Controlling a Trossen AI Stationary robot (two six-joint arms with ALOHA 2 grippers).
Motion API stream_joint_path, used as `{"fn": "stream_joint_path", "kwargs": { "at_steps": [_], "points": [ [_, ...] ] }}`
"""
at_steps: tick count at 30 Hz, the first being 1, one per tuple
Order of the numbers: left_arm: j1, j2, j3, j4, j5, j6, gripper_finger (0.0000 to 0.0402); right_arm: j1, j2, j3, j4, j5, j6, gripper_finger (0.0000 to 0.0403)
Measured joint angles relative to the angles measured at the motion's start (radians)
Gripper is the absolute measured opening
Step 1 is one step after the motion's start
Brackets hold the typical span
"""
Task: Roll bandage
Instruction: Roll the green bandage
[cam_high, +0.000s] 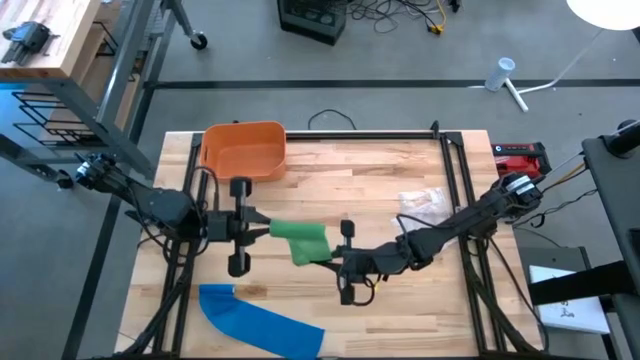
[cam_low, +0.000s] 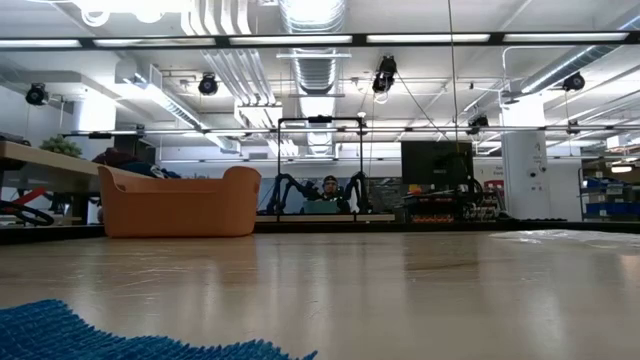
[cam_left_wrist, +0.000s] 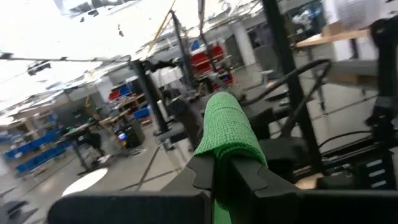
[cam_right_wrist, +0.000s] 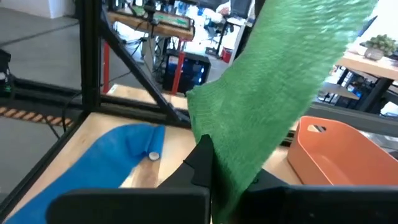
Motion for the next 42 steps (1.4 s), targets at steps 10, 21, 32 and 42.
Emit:
{"fn": "stream_joint_path", "kwargs": {
  "at_steps": [10,21,32,42],
  "points": [
    [0.050,0.003,0.000,-0.008,-0.101,0.008,0.0007,0.043,0.000,0.009,0.011,-0.007,0.011,0.0000],
    [0.115,0.033,-0.002,-0.086,-0.148,0.064,0.0005,0.133,0.000,0.175,0.003,-0.137,0.003,0.0000],
    [0.124,0.070,-0.020,-0.125,-0.237,0.069,0.0004,0.177,0.000,0.314,-0.064,-0.119,-0.079,0.0000],
    [0.074,0.181,-0.029,-0.213,-0.175,0.025,0.0004,0.163,-0.055,0.440,-0.246,0.123,-0.208,0.0000]
  ]
}}
